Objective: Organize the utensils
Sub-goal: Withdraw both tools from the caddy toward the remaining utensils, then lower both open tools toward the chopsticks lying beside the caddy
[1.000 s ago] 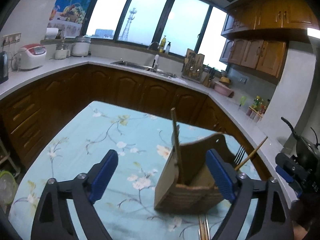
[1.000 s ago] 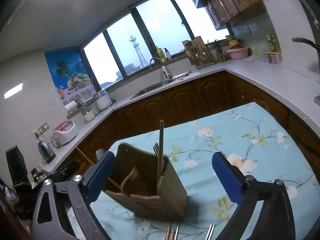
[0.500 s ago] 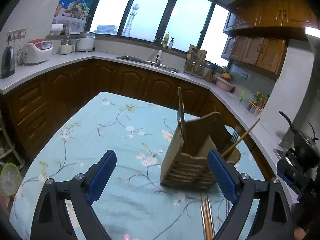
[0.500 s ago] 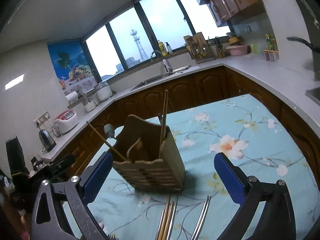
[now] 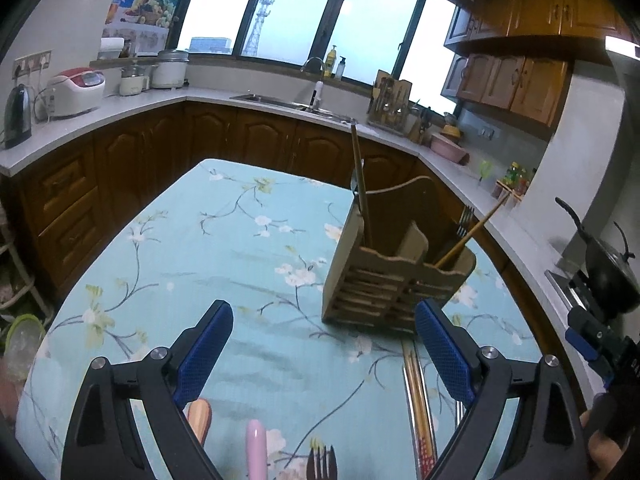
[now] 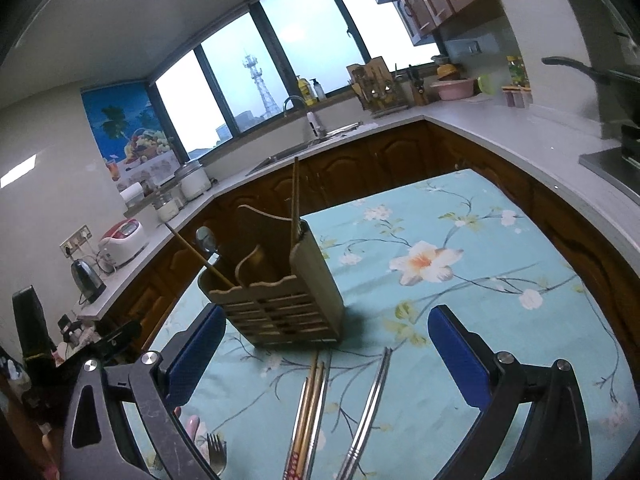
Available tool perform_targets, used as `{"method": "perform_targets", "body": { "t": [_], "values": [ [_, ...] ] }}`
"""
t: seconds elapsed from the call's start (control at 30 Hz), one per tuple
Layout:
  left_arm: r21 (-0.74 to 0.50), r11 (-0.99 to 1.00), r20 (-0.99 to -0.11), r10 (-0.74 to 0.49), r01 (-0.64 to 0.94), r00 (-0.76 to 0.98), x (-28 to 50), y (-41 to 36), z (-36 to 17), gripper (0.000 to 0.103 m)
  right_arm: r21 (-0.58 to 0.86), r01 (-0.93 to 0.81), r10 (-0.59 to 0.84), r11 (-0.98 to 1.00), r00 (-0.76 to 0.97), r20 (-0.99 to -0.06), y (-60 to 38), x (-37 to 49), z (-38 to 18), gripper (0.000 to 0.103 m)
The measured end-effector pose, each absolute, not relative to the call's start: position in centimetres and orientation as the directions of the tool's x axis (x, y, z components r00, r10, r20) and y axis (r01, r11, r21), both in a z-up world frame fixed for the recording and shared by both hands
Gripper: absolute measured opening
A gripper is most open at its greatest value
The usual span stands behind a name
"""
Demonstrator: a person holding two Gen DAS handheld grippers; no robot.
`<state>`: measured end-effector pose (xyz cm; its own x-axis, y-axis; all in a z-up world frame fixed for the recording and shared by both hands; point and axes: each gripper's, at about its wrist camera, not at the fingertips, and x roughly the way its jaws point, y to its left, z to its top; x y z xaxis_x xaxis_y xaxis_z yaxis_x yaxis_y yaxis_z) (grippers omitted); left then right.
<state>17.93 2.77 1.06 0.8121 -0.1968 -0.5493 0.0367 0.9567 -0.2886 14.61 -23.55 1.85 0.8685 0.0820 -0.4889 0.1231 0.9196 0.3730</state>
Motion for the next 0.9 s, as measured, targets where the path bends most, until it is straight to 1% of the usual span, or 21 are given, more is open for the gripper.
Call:
{"method": "perform_targets", "body": {
  "t": [0.47, 0.9],
  "values": [
    [-0.259, 0.965, -0.605, -0.192, 0.037, 0.773, 16.3, 1.7, 1.0, 0.093, 0.371, 0.163, 0.062, 0.914, 0.848, -0.526, -24.5, 12.3, 0.3, 0.102],
    [-0.160, 0.983, -0.711, -0.181, 0.095, 0.680, 18.5, -2.2, -0.2, 0.093, 0.361, 0.198, 0.053, 0.911, 0.814, -0.579, -25.3, 12.9, -1.7, 0.102]
  ]
}}
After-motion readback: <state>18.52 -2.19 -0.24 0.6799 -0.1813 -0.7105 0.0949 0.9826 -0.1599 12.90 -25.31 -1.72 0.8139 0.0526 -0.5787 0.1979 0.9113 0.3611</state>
